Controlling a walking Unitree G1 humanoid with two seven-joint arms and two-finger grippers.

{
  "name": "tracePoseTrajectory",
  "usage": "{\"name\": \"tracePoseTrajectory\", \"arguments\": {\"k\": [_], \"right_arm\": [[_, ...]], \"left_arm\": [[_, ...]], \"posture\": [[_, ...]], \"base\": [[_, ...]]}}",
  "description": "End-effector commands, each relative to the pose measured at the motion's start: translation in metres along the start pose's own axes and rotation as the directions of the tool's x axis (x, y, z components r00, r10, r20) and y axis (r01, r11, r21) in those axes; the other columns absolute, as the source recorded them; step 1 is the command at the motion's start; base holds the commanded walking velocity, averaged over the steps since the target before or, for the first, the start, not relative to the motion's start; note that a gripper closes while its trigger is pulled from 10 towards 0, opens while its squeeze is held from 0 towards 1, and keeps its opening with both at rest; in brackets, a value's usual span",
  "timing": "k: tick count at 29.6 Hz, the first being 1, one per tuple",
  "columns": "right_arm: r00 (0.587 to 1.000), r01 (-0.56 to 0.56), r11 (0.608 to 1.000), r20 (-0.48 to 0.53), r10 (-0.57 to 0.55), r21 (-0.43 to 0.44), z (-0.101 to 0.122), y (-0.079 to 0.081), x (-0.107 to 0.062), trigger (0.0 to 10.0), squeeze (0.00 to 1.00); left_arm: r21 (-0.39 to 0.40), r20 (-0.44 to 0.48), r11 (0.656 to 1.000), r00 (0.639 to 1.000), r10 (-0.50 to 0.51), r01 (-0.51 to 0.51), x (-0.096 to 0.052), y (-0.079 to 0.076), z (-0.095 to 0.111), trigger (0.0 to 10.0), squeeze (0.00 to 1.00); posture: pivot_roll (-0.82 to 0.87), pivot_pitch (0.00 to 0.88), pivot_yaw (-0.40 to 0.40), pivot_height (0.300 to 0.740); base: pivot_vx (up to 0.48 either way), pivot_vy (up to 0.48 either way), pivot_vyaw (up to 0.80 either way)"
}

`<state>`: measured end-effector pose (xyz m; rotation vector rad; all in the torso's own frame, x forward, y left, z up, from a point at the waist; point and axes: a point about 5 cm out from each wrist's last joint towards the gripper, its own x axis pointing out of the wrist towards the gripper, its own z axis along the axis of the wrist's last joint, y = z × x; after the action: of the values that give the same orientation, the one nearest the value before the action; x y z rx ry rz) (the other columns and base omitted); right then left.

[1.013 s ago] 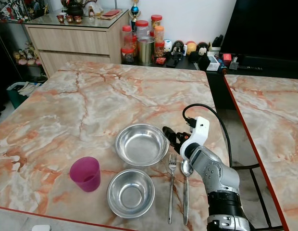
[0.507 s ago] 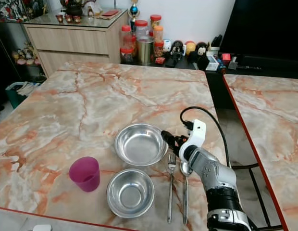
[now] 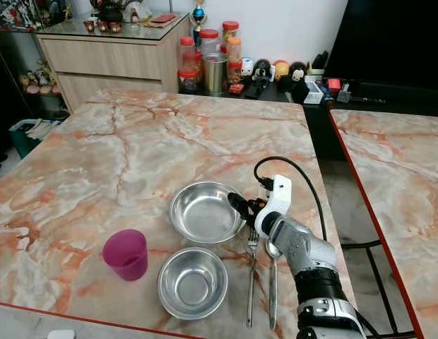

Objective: Setting the table

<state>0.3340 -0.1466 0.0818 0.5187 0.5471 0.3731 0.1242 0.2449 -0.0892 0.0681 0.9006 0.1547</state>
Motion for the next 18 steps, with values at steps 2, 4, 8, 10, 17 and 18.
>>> {"name": "tracePoseTrajectory", "arguments": {"k": [2, 4, 8, 10, 17, 18], "right_arm": [[1.000, -0.008, 0.999, -0.013, 0.007, -0.033, 0.0017, 0.0028, 0.0041, 10.0, 0.00], [1.000, -0.009, 0.999, -0.016, 0.008, -0.037, 0.0014, 0.0028, 0.0045, 10.0, 0.00], [1.000, -0.015, 0.999, -0.023, 0.014, -0.048, 0.0005, 0.0038, 0.0059, 2.3, 0.00], [1.000, -0.017, 0.998, -0.026, 0.016, -0.054, 0.0000, 0.0037, 0.0062, 1.6, 0.00], [0.999, -0.030, 0.998, -0.026, 0.028, -0.056, -0.0005, 0.0053, 0.0074, 0.0, 0.00], [0.999, -0.031, 0.998, -0.025, 0.030, -0.055, -0.0006, 0.0053, 0.0075, 0.0, 0.00]], "left_arm": [[-0.012, -0.021, 1.000, 1.000, 0.003, -0.003, -0.0009, -0.0013, -0.0044, 10.0, 0.00], [-0.011, -0.021, 1.000, 1.000, 0.003, -0.003, -0.0009, -0.0013, -0.0046, 10.0, 0.00], [-0.012, -0.023, 1.000, 1.000, 0.001, -0.002, -0.0010, -0.0016, -0.0050, 10.0, 0.00], [-0.012, -0.023, 1.000, 1.000, 0.001, -0.001, -0.0010, -0.0020, -0.0051, 10.0, 0.00], [-0.012, -0.023, 1.000, 1.000, -0.001, 0.001, -0.0007, -0.0034, -0.0048, 10.0, 0.00], [-0.012, -0.023, 1.000, 1.000, -0.001, 0.001, -0.0007, -0.0035, -0.0049, 10.0, 0.00]], "posture": [[0.06, 0.000, -0.054, 0.740], [0.06, 0.000, -0.054, 0.740], [0.06, 0.000, -0.053, 0.740], [0.06, 0.000, -0.055, 0.740], [0.06, 0.000, -0.058, 0.740], [0.05, 0.000, -0.058, 0.740]], "base": [[0.000, 0.000, 0.00], [0.000, 0.000, 0.00], [0.000, 0.000, 0.00], [0.000, 0.000, 0.00], [0.000, 0.000, 0.00], [0.000, 0.000, 0.00]]}}
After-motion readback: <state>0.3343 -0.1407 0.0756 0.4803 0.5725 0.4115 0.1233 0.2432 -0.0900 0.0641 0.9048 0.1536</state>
